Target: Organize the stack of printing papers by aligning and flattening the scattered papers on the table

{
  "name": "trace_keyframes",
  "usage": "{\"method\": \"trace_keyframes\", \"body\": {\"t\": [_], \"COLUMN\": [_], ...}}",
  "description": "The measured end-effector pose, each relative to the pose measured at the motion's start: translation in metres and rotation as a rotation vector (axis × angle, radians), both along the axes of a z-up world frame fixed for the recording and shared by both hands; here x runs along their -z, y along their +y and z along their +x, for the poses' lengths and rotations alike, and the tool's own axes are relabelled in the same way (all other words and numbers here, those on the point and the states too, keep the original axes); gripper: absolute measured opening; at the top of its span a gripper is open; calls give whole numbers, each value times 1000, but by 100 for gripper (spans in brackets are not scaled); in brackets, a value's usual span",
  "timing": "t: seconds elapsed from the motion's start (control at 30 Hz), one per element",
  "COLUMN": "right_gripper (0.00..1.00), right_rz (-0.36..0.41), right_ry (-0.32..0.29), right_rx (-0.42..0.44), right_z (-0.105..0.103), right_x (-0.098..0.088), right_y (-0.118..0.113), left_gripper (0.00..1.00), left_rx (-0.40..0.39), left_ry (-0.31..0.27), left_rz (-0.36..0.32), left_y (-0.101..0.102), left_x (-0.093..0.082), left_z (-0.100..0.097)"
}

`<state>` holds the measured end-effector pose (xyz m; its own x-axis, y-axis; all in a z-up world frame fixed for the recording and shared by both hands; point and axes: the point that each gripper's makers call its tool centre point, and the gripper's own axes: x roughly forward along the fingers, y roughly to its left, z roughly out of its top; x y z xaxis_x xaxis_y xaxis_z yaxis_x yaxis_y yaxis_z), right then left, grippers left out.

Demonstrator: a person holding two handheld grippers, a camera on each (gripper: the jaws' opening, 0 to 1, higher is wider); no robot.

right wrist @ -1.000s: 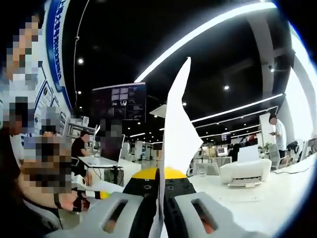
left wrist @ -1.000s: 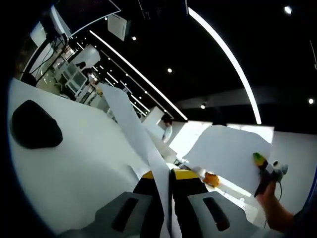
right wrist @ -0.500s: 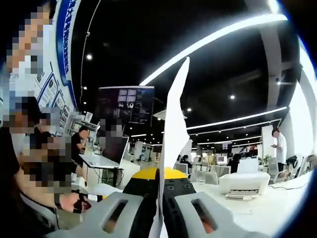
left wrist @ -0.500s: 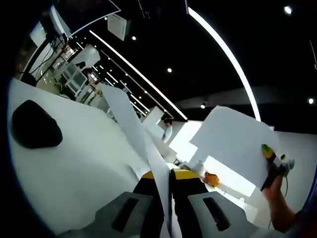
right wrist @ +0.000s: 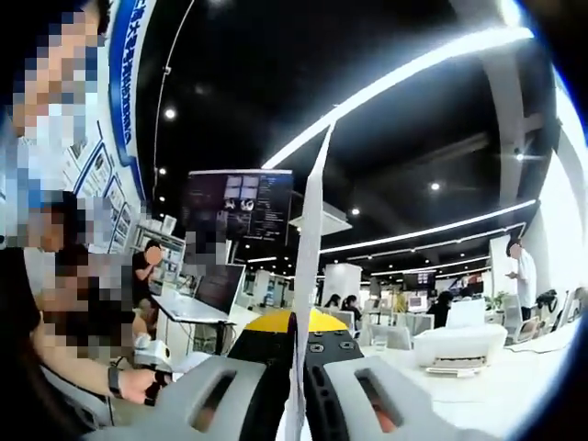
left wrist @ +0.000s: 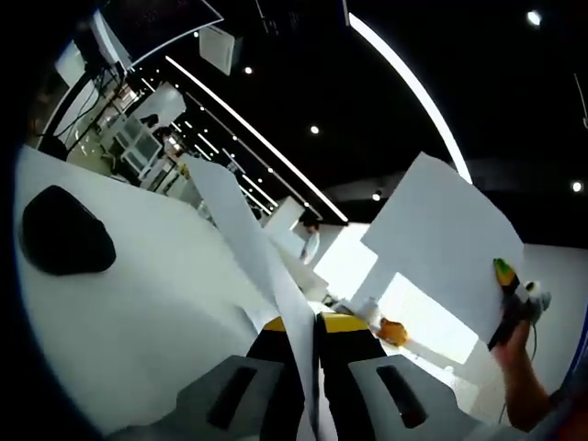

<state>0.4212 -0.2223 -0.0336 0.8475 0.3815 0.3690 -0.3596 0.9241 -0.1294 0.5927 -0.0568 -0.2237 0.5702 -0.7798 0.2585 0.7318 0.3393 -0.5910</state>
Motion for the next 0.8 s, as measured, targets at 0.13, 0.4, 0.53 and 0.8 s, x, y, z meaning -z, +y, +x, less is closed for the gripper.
{"method": "trace_keyframes", "body": {"t": [0.13, 0.4, 0.53, 0.8], "right_gripper": [0, 0, 0, 0], "right_rz": [11, 7, 7, 23], "right_ry": [1, 3, -5, -3], "right_rx": [-37, -55, -63, -89], "right_z": [-3, -3, -4, -4], "right_x": [-1, -1, -4, -5], "right_y": [7, 14, 17, 23], "left_gripper": [7, 7, 7, 7], "left_rx": [0, 2, 5, 5], "left_ry": [1, 4, 11, 9], "left_rz": [0, -6, -14, -11], "left_y": [0, 0, 1, 1], "left_x": [0, 0, -1, 0], "left_z": [0, -1, 0, 0]}}
